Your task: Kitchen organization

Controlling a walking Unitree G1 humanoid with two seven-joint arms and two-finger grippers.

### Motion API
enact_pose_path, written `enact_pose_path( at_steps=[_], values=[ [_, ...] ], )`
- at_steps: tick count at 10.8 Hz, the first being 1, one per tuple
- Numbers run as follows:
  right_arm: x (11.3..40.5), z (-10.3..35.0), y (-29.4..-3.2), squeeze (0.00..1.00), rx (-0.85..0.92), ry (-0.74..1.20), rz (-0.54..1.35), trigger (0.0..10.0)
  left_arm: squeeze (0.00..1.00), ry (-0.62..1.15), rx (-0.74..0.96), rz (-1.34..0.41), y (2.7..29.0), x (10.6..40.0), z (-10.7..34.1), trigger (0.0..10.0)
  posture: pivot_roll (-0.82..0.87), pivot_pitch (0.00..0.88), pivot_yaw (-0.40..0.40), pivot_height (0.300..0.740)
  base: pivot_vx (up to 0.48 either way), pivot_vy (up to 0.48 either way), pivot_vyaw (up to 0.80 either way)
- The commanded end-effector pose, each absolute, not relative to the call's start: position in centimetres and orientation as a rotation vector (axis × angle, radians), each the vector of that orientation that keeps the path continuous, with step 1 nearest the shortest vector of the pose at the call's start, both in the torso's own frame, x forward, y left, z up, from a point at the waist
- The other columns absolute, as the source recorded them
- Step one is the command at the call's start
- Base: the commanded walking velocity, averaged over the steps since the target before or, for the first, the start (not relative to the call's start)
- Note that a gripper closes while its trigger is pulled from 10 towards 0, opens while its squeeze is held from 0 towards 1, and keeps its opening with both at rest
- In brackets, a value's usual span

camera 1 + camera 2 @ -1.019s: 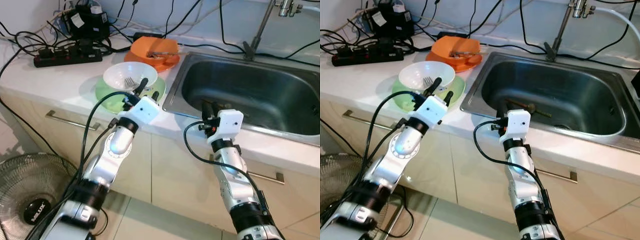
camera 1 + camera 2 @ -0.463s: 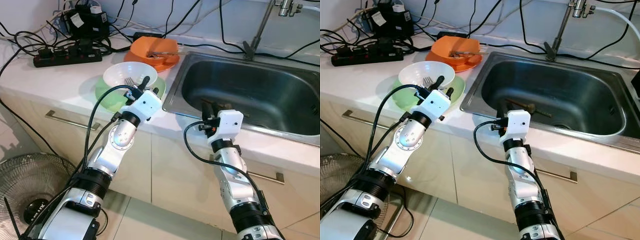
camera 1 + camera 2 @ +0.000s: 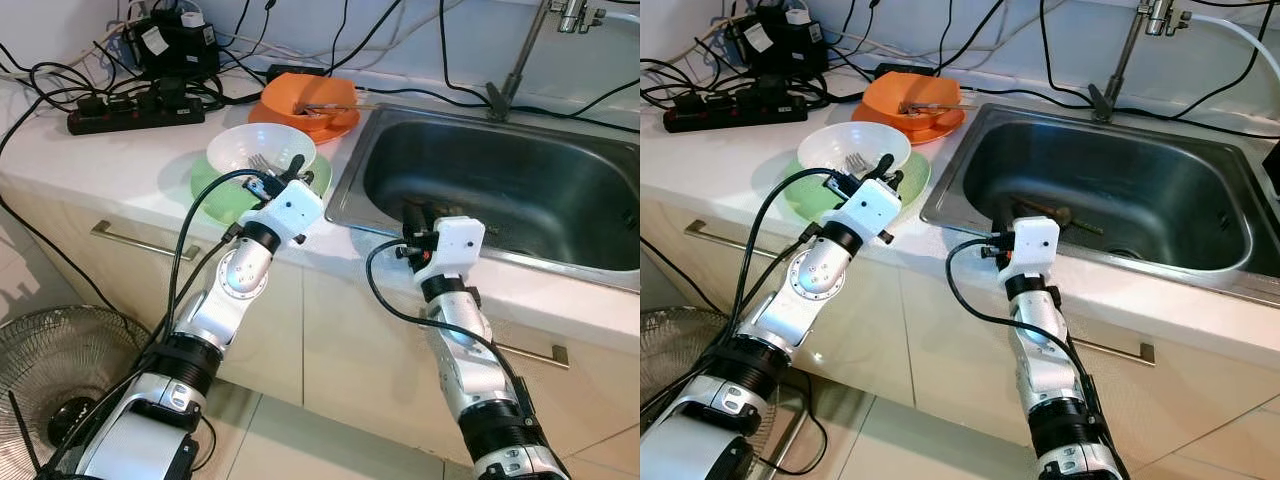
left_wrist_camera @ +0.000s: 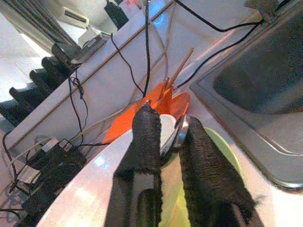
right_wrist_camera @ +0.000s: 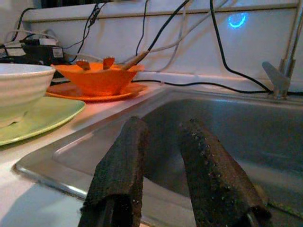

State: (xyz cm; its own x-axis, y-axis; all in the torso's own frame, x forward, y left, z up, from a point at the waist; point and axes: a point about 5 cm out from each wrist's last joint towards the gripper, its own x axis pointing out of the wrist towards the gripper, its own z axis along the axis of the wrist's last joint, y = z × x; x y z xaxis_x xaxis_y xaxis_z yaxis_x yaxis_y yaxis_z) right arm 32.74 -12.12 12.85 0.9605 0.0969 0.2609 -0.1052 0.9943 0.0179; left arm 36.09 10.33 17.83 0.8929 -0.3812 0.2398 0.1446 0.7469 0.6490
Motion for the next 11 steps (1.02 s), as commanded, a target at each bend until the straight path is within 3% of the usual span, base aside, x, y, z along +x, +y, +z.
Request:
enact_pose_path(
  at_steps=[1, 4, 8, 9, 10, 11],
  values=[
    [32.9, 12.6, -12.3, 0.00, 0.035, -0.243, 0.089, 10.0, 0.00, -0.392, 0.682, -0.296, 10.2, 36.2, 18.3, 0.0, 0.18, 0.038, -0.011, 0.740, 0.000, 0.000, 0.00],
    [32.9, 12.6, -12.3, 0.00, 0.036, -0.243, 0.091, 10.0, 0.00, -0.459, 0.703, -0.266, 10.4, 36.3, 19.6, 0.0, 0.18, 0.033, -0.014, 0.740, 0.000, 0.000, 0.00],
    [33.0, 12.7, -12.3, 0.00, 0.019, -0.245, 0.089, 10.0, 0.00, -0.698, 0.853, -0.243, 9.4, 35.2, 23.4, 0.0, 0.18, 0.018, -0.012, 0.740, 0.000, 0.000, 0.00],
    [33.1, 12.7, -12.3, 0.00, 0.012, -0.244, 0.089, 10.0, 0.00, -0.739, 0.795, -0.273, 8.7, 34.7, 24.4, 4.6, 0.18, 0.009, -0.012, 0.740, 0.000, 0.000, 0.00],
    [33.2, 12.7, -12.5, 0.00, 0.001, -0.243, 0.088, 10.0, 0.00, -0.793, 0.761, -0.322, 7.8, 34.1, 25.0, 10.0, 0.18, 0.001, -0.012, 0.740, 0.000, 0.000, 0.00],
    [33.3, 12.8, -12.4, 0.00, -0.005, -0.245, 0.092, 10.0, 0.00, -0.824, 0.748, -0.369, 6.9, 33.6, 25.0, 10.0, 0.18, 0.000, -0.010, 0.740, 0.000, 0.000, 0.00]
  ],
)
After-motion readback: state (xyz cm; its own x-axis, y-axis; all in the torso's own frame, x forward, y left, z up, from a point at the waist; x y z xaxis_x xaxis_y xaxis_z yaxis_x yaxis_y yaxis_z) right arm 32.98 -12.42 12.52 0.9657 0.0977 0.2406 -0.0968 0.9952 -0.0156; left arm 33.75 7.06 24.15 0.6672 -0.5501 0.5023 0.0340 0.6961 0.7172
